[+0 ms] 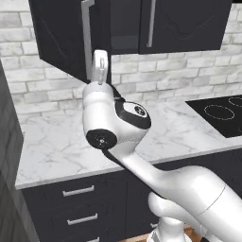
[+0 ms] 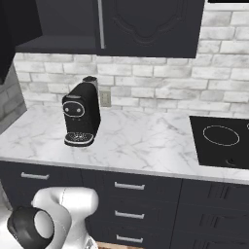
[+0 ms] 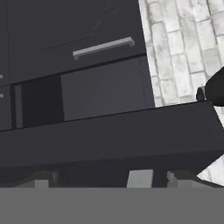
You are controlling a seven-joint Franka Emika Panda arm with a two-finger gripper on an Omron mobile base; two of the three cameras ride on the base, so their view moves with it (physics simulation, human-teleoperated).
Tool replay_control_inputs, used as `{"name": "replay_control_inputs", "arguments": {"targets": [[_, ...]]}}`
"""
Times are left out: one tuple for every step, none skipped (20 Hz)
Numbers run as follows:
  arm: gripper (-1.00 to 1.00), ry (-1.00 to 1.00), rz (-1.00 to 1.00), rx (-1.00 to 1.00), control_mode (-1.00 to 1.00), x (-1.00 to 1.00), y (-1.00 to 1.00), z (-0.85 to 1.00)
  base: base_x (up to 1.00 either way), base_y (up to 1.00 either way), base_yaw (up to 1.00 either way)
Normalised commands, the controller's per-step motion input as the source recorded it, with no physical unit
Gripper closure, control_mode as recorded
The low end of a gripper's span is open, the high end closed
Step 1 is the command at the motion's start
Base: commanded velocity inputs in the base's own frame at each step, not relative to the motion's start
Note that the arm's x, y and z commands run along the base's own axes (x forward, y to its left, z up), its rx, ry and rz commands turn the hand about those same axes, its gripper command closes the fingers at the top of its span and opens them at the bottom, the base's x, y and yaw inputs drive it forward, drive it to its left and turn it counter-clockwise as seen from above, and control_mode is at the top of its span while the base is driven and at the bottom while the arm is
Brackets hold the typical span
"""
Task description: Open the cabinet and move the ladle to the pot. Then close the cabinet.
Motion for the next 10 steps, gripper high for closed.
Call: {"name": "replay_control_inputs", "arguments": {"targets": [[-1.00,0.02,0.00,0.03,-1.00,0.55,-0.68,0.17,0.00,0.00,0.00],[-1.00,0.02,0.00,0.03,-1.00,0.56,-0.67,0.17,0.00,0.00,0.00],[-1.00,0.01,0.00,0.03,-1.00,0.57,-0.67,0.16,0.00,0.00,0.00],[-1.00,0.02,0.00,0.03,-1.00,0.57,-0.66,0.13,0.00,0.00,0.00],[-1.00,0.02,0.00,0.03,-1.00,0.59,-0.66,0.12,0.00,0.00,0.00],[-1.00,0.02,0.00,0.03,-1.00,0.59,-0.65,0.12,0.00,0.00,0.00],[-1.00,0.02,0.00,0.03,-1.00,0.63,-0.64,0.10,0.00,0.00,0.00],[-1.00,0.03,0.00,0.03,-1.00,0.64,-0.64,0.09,0.00,0.00,0.00],[-1.00,0.03,0.00,0.02,-1.00,0.64,-0.61,0.05,0.00,0.00,0.00],[-1.00,0.02,0.00,0.02,-1.00,0.63,-0.61,0.04,0.00,0.00,0.00]]}}
